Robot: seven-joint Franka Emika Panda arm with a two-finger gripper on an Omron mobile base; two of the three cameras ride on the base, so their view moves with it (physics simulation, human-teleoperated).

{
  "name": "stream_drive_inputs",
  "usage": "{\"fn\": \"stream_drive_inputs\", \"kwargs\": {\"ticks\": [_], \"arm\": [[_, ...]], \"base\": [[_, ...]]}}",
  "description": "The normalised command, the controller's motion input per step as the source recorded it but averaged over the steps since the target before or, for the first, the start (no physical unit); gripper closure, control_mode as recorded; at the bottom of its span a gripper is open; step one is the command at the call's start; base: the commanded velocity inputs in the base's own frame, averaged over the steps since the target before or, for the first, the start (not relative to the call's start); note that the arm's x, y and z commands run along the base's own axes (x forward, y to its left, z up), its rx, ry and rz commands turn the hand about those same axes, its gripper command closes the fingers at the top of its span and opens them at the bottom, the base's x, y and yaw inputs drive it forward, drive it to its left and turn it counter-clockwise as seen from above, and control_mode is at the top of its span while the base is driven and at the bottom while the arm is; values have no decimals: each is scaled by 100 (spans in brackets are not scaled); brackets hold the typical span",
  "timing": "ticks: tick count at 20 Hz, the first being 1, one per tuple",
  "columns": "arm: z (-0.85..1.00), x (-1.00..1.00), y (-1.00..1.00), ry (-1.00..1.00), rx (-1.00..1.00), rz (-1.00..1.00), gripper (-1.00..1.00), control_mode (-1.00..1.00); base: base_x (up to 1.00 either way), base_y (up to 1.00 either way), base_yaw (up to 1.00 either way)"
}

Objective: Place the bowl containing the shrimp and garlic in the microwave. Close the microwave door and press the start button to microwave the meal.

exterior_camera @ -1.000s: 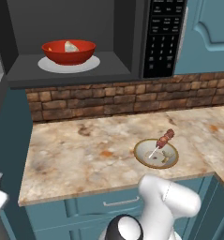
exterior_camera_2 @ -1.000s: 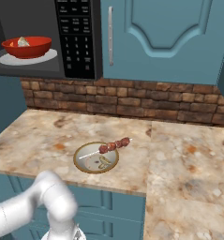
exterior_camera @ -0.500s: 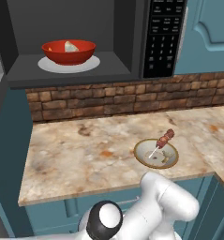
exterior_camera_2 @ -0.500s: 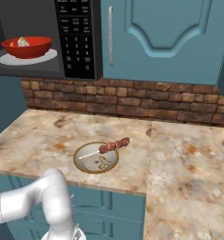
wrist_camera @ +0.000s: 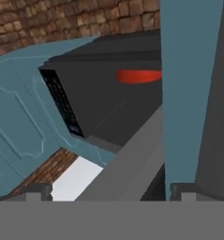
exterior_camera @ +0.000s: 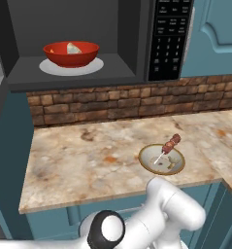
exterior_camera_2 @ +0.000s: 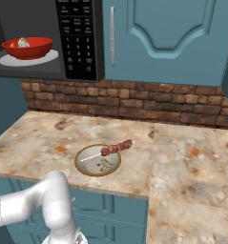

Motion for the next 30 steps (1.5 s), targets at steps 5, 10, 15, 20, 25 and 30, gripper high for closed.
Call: {"fn": "stream_drive_inputs", "kwargs": {"ticks": [5, 10, 15, 20, 25, 30], "arm": [[26, 0, 0, 7, 0, -19, -100, -100], [29, 0, -17, 24, 0, -24, -100, -100], [46, 9, -13, 29, 0, -28, -100, -100], [42, 27, 0, 33, -7, -26, -100, -100], [2, 40, 3, 32, -13, -23, -100, -100], [14, 34, 16, 32, -15, -21, -100, -100]], "base": [[0, 0, 0], [0, 0, 0], [0, 0, 0], [0, 0, 0], [0, 0, 0], [0, 0, 0]]}}
